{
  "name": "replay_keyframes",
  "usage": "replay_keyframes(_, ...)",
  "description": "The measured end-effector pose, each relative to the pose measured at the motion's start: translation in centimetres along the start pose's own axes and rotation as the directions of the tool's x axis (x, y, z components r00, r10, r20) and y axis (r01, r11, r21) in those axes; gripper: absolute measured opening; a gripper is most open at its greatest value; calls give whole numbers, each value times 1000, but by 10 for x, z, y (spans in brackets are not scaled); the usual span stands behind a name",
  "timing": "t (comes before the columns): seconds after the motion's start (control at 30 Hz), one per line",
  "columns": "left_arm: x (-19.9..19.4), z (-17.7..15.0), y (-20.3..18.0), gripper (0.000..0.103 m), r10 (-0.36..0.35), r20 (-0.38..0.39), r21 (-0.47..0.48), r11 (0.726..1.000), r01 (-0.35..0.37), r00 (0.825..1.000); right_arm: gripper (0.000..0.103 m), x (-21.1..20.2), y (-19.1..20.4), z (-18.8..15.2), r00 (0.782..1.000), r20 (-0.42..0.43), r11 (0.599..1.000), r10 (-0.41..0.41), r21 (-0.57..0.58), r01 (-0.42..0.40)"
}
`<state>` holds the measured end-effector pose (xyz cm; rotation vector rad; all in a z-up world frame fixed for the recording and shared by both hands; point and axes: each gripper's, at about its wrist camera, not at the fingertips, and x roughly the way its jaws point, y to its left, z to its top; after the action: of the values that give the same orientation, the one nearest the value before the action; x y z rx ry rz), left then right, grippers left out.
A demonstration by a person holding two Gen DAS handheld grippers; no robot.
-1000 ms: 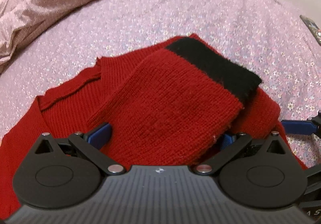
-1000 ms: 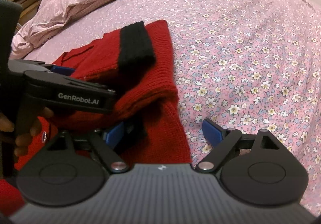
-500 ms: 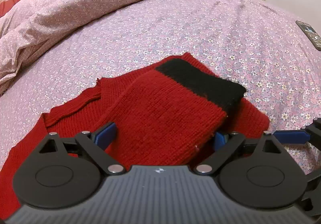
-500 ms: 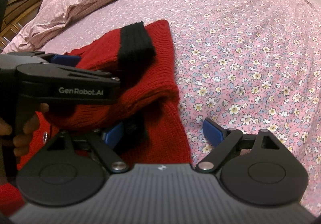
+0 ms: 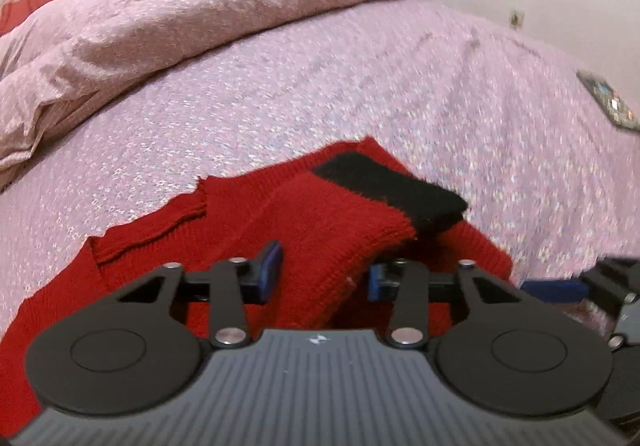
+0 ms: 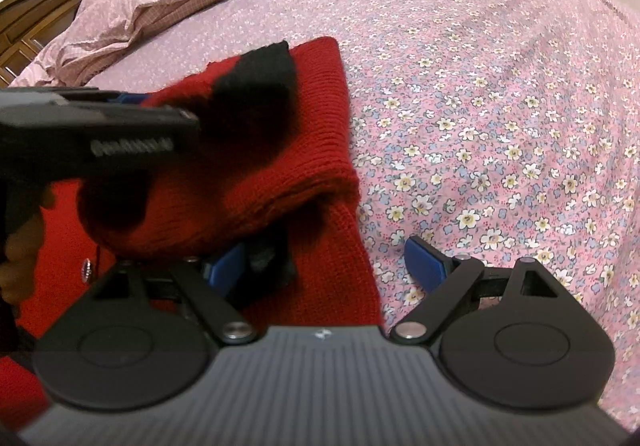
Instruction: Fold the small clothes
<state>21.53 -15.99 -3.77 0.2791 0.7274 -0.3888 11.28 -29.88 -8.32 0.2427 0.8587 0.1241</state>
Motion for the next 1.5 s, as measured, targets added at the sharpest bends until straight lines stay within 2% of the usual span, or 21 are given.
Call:
replay_keyframes(0.17,-20,7,25,26,26,46,-114,993,-21,999,89,0,0,0,1000,-3,1000,-4,-6,4)
replay_keyframes(0.37,-46,4,61,18,91,86,-208,975,-71,992,88,-1,5,3,1000,-15,1000,-23,-20,23)
replay_keyframes(0.53,-70,-10,95,16,153,96,-298,947,-118,984,86,-9,12,4,1000,-6,999,-27,-23,27)
replay_keyframes(0.73,-102,-44,132,16,216,89,-381,909,-167,972,86,-25,27,10,998,45,997,-34,-68,37)
replay_keyframes(0.83,-115,-71,148,16,246,57,-418,886,-200,968,86,-31,36,11,998,62,996,-25,-83,30)
replay_keyframes(0.97,-119,-107,160,16,244,-2,-444,869,-220,970,86,-33,48,12,997,71,994,-9,-108,17)
replay_keyframes(1.07,-115,-132,167,17,218,-63,-468,856,-222,974,86,-32,58,13,997,76,993,9,-120,0)
replay_keyframes(1.2,-114,-158,166,20,188,-101,-491,844,-214,977,86,-33,73,13,997,78,987,28,-158,-16)
replay_keyframes(1.37,-121,-171,166,37,195,-138,-476,847,-237,971,86,-34,82,16,994,90,983,57,-177,-41)
replay_keyframes(1.5,-137,-183,170,47,217,-155,-477,838,-265,964,86,-23,81,15,996,68,984,63,-169,-51)
